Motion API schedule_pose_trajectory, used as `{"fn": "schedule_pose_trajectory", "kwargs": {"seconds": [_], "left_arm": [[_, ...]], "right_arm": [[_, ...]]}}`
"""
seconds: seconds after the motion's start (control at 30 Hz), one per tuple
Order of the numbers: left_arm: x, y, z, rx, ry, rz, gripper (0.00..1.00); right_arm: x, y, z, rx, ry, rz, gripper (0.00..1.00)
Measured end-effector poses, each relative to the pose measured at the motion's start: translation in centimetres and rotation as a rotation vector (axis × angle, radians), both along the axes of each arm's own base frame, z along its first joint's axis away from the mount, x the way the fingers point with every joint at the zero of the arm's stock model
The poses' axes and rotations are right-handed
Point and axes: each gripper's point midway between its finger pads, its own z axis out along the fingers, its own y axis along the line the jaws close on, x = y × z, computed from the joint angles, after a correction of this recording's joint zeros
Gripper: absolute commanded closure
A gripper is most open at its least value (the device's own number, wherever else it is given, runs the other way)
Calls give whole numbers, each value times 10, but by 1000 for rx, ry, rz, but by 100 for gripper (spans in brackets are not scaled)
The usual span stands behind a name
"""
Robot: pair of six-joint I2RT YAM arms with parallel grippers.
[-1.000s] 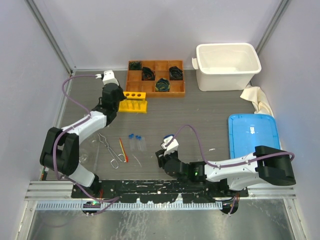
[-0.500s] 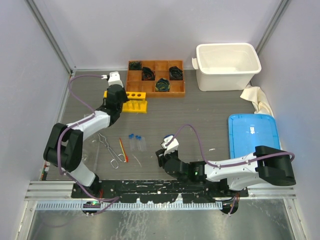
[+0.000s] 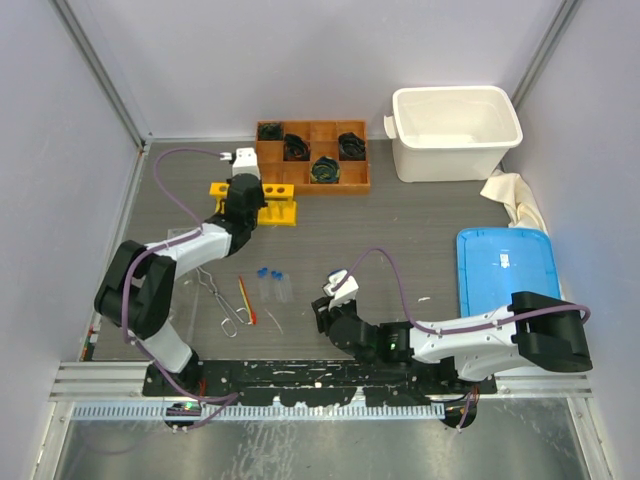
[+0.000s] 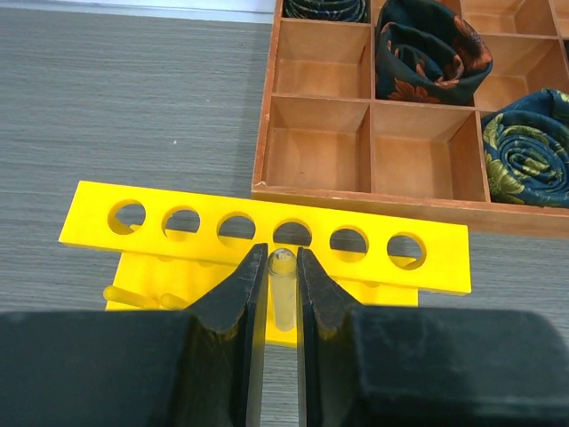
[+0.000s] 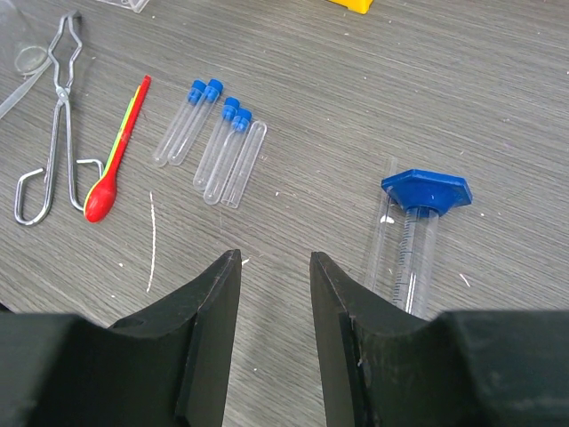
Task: Organize the chemistry lab equipment
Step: Insert the test tube into the slot of the test tube rack.
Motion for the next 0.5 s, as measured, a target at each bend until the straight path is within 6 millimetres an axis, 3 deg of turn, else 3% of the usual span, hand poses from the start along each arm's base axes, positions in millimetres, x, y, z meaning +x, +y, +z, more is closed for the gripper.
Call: {"fn": "schedule_pose_trajectory", "kwargs": {"seconds": [0.17, 0.27, 0.5], "left_arm": [[-1, -1, 1, 25, -7, 6, 74], [-2, -2, 0, 31, -10, 7, 60], [-8, 0, -7, 42, 3, 15, 53]], "right_arm": [[0, 0, 0, 0, 0, 0, 57], [0, 0, 0, 0, 1, 0, 57], [0, 0, 0, 5, 5, 1, 57]]}}
